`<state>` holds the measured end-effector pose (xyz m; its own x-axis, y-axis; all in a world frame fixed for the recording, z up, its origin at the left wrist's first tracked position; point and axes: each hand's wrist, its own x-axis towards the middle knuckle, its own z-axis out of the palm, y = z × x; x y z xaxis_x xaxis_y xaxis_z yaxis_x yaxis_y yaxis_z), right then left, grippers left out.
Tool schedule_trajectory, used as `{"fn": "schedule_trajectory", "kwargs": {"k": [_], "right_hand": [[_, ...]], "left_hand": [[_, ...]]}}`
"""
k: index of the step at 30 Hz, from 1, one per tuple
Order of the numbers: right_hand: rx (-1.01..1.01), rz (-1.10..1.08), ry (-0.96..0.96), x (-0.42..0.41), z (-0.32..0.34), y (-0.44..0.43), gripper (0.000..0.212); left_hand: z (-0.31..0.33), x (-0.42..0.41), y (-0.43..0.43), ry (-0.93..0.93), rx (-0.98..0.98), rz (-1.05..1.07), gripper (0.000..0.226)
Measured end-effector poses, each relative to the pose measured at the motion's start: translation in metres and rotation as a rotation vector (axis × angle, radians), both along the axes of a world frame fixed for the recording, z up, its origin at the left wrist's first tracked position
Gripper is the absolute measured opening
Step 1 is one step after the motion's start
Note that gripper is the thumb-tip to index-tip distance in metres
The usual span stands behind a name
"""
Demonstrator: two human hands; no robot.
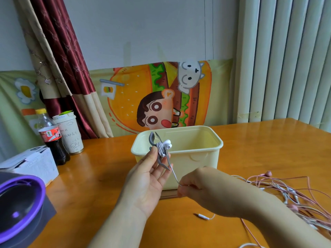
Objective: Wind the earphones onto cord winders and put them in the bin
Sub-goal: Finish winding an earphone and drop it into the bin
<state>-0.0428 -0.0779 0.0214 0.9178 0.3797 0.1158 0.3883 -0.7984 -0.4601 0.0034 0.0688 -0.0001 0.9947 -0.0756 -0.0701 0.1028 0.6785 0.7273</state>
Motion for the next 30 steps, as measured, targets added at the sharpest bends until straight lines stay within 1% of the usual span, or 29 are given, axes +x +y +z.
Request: {"fn": "schedule_trajectory", "kwargs": {"k": [3, 6, 9, 11, 15, 19, 21, 23, 27, 30], "right_hand": [[0.001, 0.028, 0.010, -0.001, 0.002, 0.000, 0.025], [-0.009, 0.041, 0.006, -0.002, 0.004, -0.001, 0.026], [0.004, 0.060, -0.012, -0.003, 0.007, -0.001, 0.027], [0.037, 0.032, -0.049, -0.004, 0.012, -0.004, 0.028], [0.138, -0.125, -0.222, -0.004, 0.024, -0.019, 0.023], [0.264, -0.222, -0.381, 0.002, 0.026, -0.028, 0.017], [0.327, -0.261, -0.470, 0.009, 0.022, -0.031, 0.015], [0.378, -0.295, -0.511, 0.014, 0.017, -0.031, 0.016], [0.473, -0.295, -0.515, 0.023, 0.007, -0.030, 0.019], [0.641, -0.270, -0.400, 0.026, 0.003, -0.029, 0.029]], "left_hand": [[-0.003, -0.001, -0.002, 0.012, 0.023, -0.002, 0.029], [-0.007, -0.002, -0.004, -0.013, 0.072, 0.005, 0.027], [-0.010, -0.004, -0.005, -0.080, 0.150, 0.004, 0.015], [-0.010, -0.006, -0.007, -0.140, 0.224, 0.012, 0.014], [-0.010, -0.004, -0.006, -0.227, 0.323, 0.009, 0.017], [-0.016, -0.003, -0.003, -0.341, 0.531, -0.054, 0.038], [-0.018, -0.003, -0.003, -0.370, 0.614, -0.101, 0.045], [-0.018, -0.004, -0.003, -0.378, 0.653, -0.175, 0.042], [-0.016, -0.003, 0.001, -0.411, 0.702, -0.194, 0.033], [-0.012, -0.002, 0.005, -0.435, 0.712, -0.246, 0.026]]}}
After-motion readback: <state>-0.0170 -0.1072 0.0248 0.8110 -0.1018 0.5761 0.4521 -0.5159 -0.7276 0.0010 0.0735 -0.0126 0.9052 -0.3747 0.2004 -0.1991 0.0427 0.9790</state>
